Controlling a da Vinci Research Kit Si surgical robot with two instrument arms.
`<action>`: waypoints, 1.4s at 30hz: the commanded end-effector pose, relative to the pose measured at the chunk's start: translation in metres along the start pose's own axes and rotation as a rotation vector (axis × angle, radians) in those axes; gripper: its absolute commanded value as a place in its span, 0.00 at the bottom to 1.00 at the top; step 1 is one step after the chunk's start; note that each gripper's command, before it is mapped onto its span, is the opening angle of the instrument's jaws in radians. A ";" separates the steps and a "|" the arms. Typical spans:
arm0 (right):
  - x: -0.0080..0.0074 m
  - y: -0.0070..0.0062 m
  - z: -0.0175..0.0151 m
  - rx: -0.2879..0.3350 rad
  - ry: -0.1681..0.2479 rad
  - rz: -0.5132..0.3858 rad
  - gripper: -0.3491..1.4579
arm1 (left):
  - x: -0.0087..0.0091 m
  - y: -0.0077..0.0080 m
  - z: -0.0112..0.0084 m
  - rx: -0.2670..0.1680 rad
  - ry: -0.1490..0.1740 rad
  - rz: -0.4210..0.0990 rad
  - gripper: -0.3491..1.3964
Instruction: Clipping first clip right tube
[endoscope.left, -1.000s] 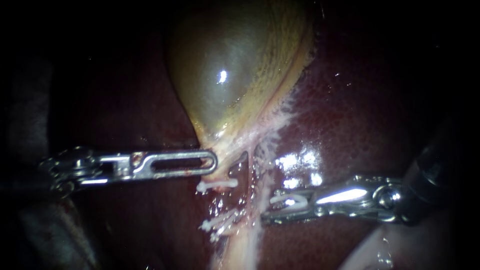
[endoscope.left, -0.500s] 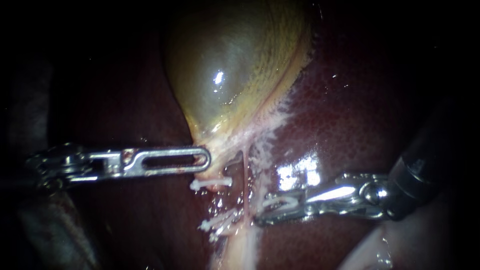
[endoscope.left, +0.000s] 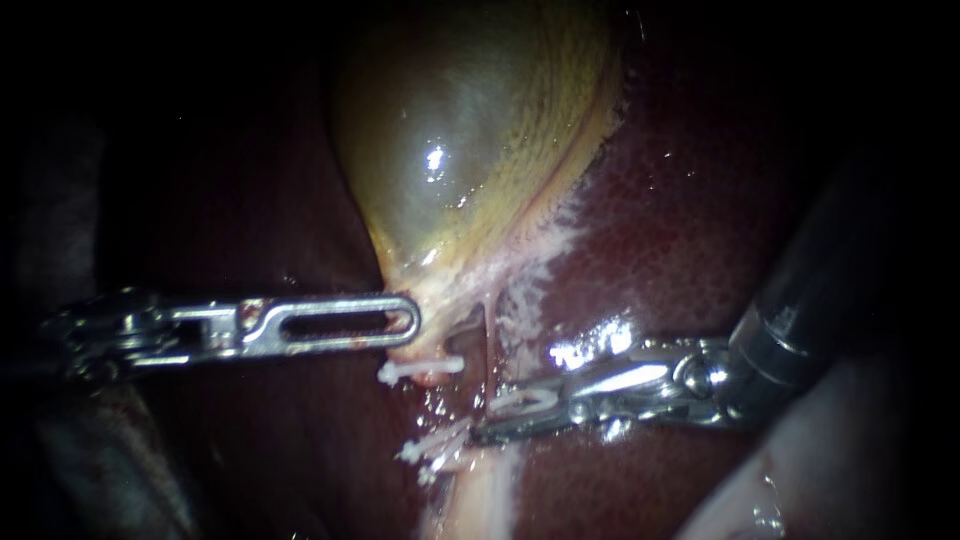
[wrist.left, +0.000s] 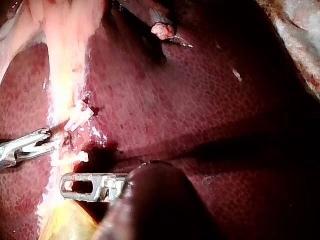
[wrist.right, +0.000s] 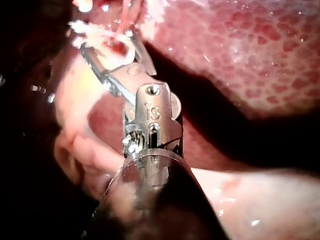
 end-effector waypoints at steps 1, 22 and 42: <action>0.0000 0.0001 -0.0001 0.002 0.000 -0.001 0.47 | 0.0000 0.0001 -0.0002 0.001 -0.003 -0.001 0.00; 0.0011 0.0012 0.0012 -0.002 0.000 0.002 0.47 | 0.0004 0.0012 -0.0011 -0.002 -0.007 -0.001 0.00; 0.0013 0.0003 0.0036 0.005 0.002 0.001 0.41 | 0.0003 0.0012 -0.0007 0.000 -0.005 -0.001 0.00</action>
